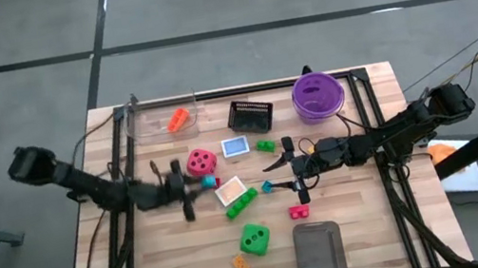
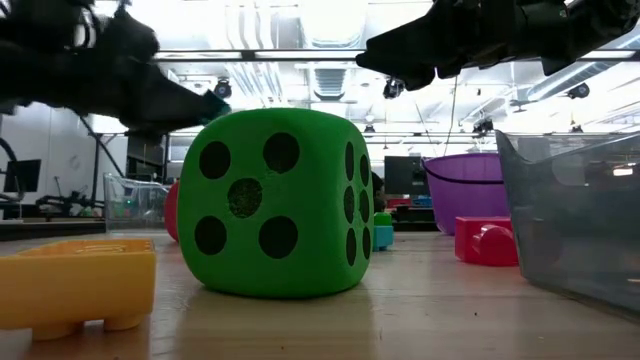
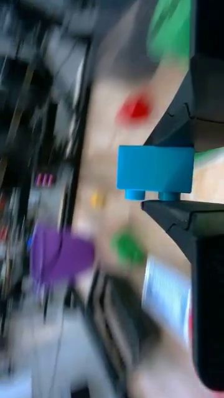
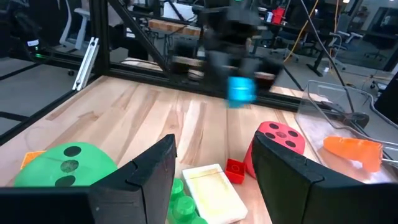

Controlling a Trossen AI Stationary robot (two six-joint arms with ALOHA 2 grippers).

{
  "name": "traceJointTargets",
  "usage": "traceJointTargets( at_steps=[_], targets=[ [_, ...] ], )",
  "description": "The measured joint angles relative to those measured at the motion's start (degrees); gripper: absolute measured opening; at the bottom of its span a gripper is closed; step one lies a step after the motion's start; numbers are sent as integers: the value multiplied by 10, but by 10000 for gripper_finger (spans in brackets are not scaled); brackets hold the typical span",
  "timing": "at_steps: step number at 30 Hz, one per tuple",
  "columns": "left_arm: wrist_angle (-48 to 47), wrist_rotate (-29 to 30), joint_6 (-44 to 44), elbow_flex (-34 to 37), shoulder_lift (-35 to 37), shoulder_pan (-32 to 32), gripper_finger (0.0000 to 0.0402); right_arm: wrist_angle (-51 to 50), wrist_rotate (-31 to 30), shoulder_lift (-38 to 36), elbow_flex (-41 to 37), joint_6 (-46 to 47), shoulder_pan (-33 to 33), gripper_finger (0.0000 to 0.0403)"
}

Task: Pick & Place Toys
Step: Put the bottom blue game piece into the transparent bin

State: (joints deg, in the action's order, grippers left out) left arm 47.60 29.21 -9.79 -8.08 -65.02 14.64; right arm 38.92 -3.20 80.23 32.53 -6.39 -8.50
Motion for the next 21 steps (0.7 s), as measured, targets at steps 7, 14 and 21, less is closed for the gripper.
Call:
traceJointTargets(
  at_steps=[7, 14, 21],
  targets=[
    [-83, -14, 24, -4, 73, -249, 89, 0, 0, 0, 0, 0, 0, 203],
    [-153, -99, 20, -20, 72, -475, 89, 0, 0, 0, 0, 0, 0, 203],
    [-158, -188, -12, -21, 41, -605, 89, 0, 0, 0, 0, -1, 0, 203]
  ],
)
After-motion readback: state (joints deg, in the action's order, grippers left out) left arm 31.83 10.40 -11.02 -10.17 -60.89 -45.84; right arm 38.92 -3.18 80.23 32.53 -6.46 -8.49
